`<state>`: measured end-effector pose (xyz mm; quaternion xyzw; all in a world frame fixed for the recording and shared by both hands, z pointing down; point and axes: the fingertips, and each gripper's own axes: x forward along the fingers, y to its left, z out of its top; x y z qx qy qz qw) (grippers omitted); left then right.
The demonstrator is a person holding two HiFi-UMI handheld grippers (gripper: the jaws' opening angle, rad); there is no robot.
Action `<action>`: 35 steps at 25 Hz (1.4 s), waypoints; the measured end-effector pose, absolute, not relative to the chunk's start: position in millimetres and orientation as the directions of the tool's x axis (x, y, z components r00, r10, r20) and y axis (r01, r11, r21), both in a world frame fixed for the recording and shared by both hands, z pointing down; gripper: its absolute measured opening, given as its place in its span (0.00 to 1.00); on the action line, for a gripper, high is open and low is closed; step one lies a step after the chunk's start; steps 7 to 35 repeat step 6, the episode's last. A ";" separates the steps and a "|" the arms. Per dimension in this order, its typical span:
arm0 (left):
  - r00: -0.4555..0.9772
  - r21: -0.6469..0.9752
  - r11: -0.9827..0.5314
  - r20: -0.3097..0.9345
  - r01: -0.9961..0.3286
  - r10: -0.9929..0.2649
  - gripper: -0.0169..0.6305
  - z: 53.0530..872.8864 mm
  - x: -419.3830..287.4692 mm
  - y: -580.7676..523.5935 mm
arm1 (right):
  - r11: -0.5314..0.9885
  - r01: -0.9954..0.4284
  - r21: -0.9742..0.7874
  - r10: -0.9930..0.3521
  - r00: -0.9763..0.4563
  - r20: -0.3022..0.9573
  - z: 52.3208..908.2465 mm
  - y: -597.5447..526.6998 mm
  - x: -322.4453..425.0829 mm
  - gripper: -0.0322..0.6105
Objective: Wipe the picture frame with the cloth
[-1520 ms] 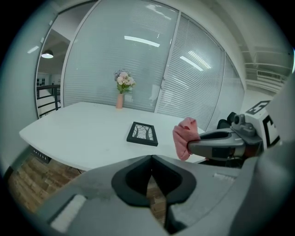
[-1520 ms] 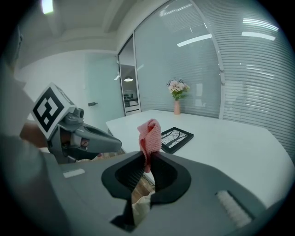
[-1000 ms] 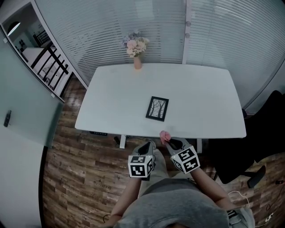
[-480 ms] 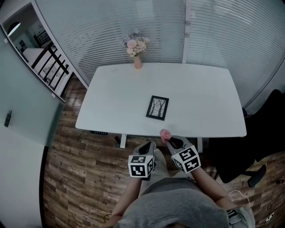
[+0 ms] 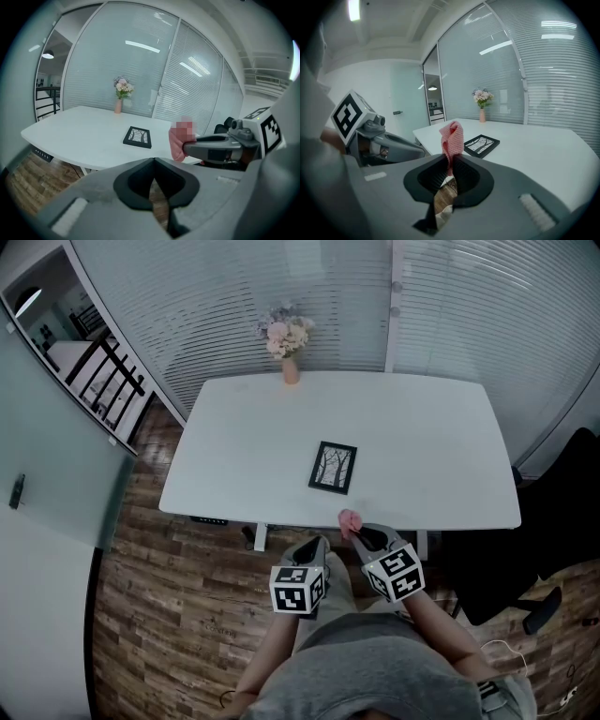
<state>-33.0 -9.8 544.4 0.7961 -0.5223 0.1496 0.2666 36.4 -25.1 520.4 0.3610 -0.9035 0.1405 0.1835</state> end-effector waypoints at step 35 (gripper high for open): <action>0.412 0.271 -0.313 0.512 -0.910 -0.754 0.03 541.6 -35.7 -16.0 | 0.702 -0.700 -0.131 -0.595 -0.677 0.432 520.5 -32.0 32.6 0.10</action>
